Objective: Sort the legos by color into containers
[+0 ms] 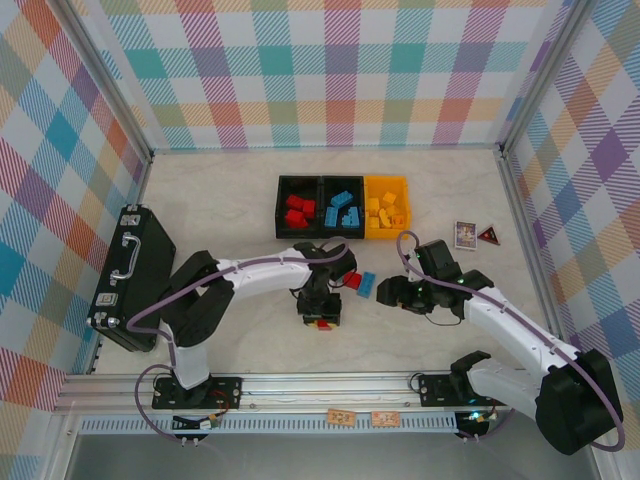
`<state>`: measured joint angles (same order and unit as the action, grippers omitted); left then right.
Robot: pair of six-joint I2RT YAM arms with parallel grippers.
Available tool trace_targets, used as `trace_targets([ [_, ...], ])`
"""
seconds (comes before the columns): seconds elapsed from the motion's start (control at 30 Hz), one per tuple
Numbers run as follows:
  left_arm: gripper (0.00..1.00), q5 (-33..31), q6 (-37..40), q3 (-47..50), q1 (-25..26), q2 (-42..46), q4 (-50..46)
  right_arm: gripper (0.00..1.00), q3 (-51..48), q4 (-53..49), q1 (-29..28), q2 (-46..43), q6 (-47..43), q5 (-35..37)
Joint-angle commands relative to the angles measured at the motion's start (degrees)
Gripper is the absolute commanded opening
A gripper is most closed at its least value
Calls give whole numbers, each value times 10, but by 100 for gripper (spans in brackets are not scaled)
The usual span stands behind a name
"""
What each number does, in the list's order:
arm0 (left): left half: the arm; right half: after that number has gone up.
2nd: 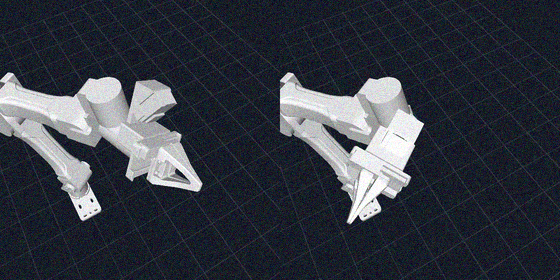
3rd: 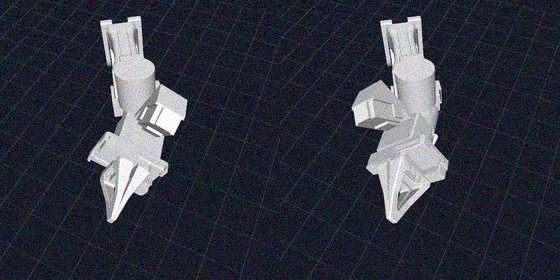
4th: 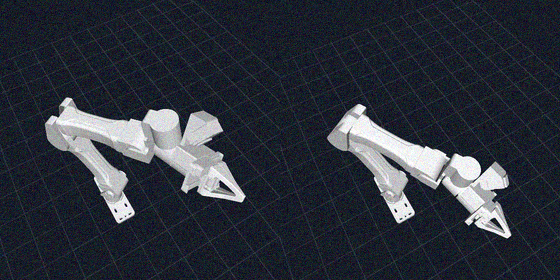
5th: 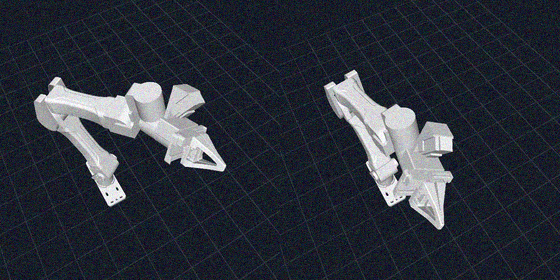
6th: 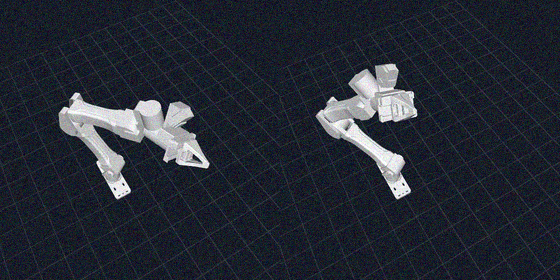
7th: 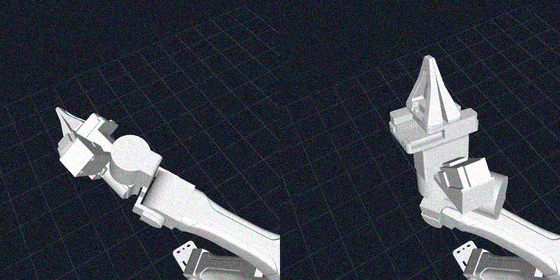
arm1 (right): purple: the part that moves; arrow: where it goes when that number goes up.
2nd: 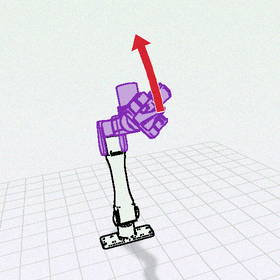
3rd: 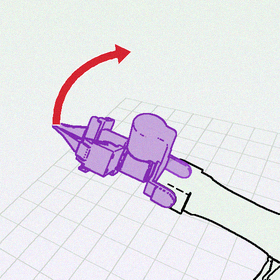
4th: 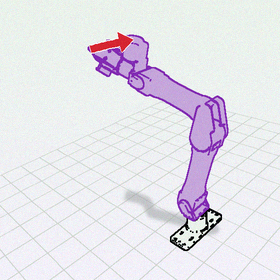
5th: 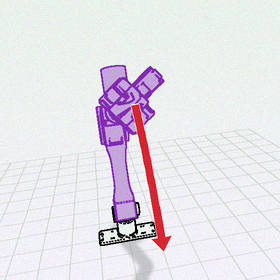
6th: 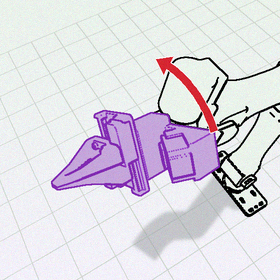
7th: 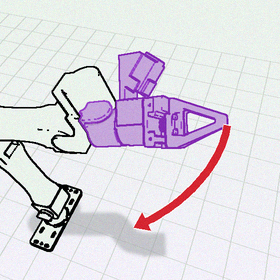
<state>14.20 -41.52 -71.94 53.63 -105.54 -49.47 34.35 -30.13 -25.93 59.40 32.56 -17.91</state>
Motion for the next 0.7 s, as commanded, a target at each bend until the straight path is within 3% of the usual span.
trace_targets([
  [0.0, 22, -33, 4, -10, -14, 38, -21, 60, 7, 14, -7, -3, -1, -26],
  [0.67, 22, -111, 55, -72, -122, 89, -30, 60, 94, 60, -33, 56, 8, -24],
])
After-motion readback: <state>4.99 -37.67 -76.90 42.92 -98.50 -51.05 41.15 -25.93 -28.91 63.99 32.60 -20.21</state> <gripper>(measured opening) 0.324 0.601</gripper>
